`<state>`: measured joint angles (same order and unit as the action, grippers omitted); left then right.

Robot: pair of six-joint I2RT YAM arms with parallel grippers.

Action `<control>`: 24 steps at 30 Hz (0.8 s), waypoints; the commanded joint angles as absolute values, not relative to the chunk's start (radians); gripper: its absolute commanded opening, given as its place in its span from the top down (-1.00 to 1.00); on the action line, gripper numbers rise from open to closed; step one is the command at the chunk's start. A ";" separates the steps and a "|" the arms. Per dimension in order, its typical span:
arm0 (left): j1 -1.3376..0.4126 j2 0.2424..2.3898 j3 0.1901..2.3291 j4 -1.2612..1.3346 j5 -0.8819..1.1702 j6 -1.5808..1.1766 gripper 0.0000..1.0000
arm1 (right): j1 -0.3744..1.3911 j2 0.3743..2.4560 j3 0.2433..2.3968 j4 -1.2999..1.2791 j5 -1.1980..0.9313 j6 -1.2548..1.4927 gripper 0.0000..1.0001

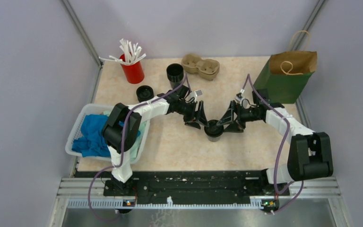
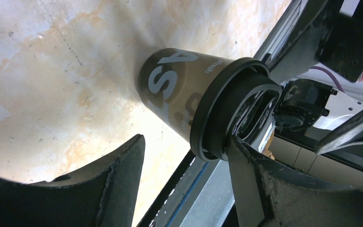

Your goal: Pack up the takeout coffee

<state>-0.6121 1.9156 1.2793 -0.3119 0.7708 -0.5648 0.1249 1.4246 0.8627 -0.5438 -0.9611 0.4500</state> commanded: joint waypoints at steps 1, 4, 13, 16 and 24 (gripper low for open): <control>-0.620 1.954 1.240 -0.411 0.573 -0.488 -0.40 | 0.155 1.372 0.801 -0.570 -0.984 0.503 -0.36; -0.620 1.964 1.252 -0.420 0.576 -0.485 -0.40 | 0.158 1.368 0.759 -0.527 -0.986 0.537 -0.19; -0.620 1.971 1.250 -0.420 0.582 -0.492 -0.40 | 0.158 1.440 0.738 -0.289 -0.966 0.669 -0.11; -0.624 1.979 1.219 -0.394 0.569 -0.503 -0.38 | 0.158 1.495 0.657 -0.210 -0.922 0.658 0.10; -0.626 1.954 1.202 -0.405 0.534 -0.490 -0.36 | 0.155 1.407 0.596 -0.227 -0.783 0.600 0.42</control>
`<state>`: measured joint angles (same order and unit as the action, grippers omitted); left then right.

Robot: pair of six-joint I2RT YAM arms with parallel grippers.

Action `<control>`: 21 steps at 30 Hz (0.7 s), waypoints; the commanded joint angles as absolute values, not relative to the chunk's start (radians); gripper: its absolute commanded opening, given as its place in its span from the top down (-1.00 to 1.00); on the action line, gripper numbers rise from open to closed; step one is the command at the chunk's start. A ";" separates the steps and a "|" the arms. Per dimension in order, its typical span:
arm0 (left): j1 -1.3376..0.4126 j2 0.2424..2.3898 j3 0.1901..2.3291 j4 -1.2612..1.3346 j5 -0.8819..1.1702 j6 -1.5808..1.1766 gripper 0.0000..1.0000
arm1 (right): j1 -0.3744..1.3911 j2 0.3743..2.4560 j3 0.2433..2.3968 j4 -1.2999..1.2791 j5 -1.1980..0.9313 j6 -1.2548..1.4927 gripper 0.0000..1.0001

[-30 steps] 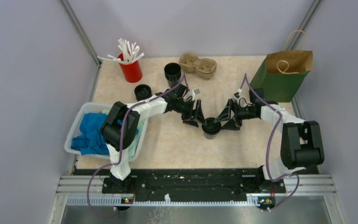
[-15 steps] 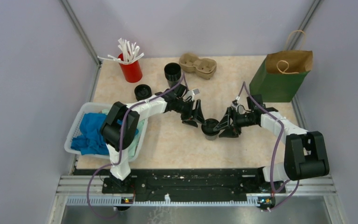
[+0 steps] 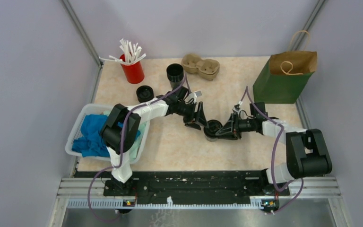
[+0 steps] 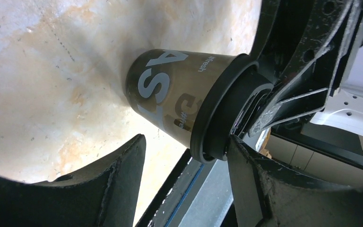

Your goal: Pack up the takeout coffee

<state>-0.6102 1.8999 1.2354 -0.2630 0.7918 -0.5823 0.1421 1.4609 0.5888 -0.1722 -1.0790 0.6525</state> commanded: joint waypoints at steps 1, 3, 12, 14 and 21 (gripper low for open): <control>-0.626 1.954 1.224 -0.417 0.533 -0.484 -0.37 | 0.154 1.396 0.629 -0.236 -0.804 0.610 0.33; -0.627 1.968 1.246 -0.432 0.538 -0.478 -0.38 | 0.155 1.420 0.698 -0.284 -0.868 0.602 0.10; -0.623 2.018 1.287 -0.451 0.542 -0.477 -0.40 | 0.153 1.453 0.866 -0.503 -0.892 0.417 -0.31; -0.617 2.027 1.291 -0.455 0.546 -0.476 -0.39 | 0.148 1.486 0.865 -0.480 -0.874 0.415 -0.24; -0.596 2.061 1.290 -0.437 0.574 -0.485 -0.39 | 0.082 1.708 0.816 -0.294 -0.825 0.431 0.01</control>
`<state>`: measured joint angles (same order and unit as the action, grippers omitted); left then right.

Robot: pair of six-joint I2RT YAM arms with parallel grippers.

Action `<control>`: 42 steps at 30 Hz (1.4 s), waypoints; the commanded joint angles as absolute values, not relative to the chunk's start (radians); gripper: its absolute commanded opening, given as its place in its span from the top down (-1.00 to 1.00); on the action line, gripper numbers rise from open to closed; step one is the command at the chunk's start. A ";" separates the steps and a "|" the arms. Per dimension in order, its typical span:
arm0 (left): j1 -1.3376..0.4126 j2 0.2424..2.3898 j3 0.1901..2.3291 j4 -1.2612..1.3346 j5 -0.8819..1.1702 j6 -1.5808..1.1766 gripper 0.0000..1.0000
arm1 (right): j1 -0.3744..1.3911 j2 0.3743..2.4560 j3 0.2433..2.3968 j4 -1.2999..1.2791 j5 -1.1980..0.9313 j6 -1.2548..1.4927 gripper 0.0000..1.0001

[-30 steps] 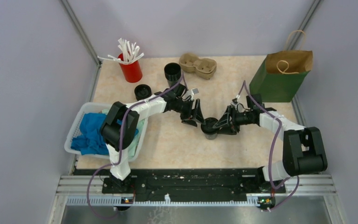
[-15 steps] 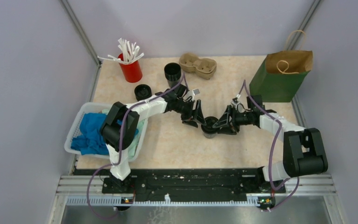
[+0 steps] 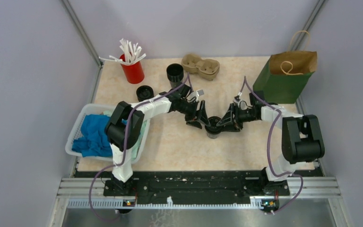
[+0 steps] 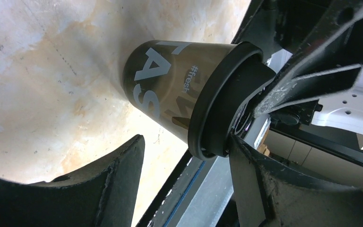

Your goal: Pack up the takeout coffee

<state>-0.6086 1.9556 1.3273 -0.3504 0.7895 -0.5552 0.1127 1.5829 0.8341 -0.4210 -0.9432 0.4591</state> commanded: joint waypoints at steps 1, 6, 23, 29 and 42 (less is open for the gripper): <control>-0.594 2.071 1.286 -0.433 0.578 -0.483 -0.39 | 0.081 1.753 0.809 -0.285 -0.819 0.422 0.05; -0.593 2.067 1.294 -0.420 0.612 -0.484 -0.42 | 0.077 1.731 0.779 -0.258 -0.881 0.456 0.07; -0.522 1.935 1.412 -0.345 0.856 -0.601 -0.96 | 0.076 1.585 1.014 -0.518 -0.925 0.359 -0.30; -0.523 1.957 1.440 -0.346 0.871 -0.612 -0.92 | 0.078 1.615 1.034 -0.500 -0.957 0.378 -0.31; -0.559 2.030 1.266 -0.378 0.676 -0.537 -0.36 | 0.117 1.717 0.698 -0.175 -0.824 0.483 0.13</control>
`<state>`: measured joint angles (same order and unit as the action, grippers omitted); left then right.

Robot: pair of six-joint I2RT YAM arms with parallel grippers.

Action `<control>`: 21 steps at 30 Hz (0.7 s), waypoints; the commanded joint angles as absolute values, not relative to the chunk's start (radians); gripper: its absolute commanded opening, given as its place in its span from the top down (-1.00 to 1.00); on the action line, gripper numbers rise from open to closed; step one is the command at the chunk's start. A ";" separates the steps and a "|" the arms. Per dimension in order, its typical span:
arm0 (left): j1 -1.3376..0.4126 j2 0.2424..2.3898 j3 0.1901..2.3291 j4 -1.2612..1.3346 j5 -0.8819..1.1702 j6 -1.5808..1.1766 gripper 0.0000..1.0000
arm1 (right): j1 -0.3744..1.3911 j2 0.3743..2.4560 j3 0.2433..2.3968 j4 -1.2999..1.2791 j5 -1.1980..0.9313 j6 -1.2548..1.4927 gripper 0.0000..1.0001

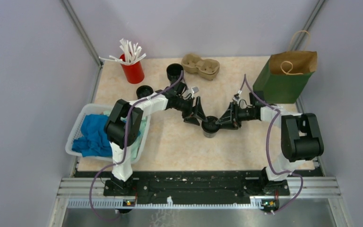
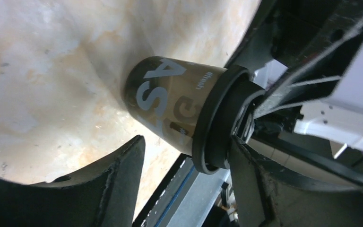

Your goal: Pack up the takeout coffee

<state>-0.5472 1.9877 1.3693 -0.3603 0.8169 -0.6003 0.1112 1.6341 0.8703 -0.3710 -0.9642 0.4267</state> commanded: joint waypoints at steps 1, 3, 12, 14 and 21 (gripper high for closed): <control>-0.552 2.039 1.215 -0.340 0.670 -0.540 -0.32 | 0.117 1.724 0.666 -0.127 -0.801 0.496 0.14; -0.545 2.030 1.163 -0.309 0.660 -0.535 -0.33 | 0.117 1.677 0.666 -0.145 -0.810 0.500 0.14; -0.550 1.932 1.306 -0.402 0.680 -0.466 -0.70 | 0.126 1.529 0.931 -0.468 -0.885 0.403 -0.39; -0.550 1.909 1.300 -0.386 0.712 -0.483 -0.80 | 0.131 1.518 0.938 -0.503 -0.902 0.378 -0.46; -0.552 1.837 1.259 -0.292 0.805 -0.559 -0.97 | 0.137 1.516 0.878 -0.496 -0.963 0.351 -0.57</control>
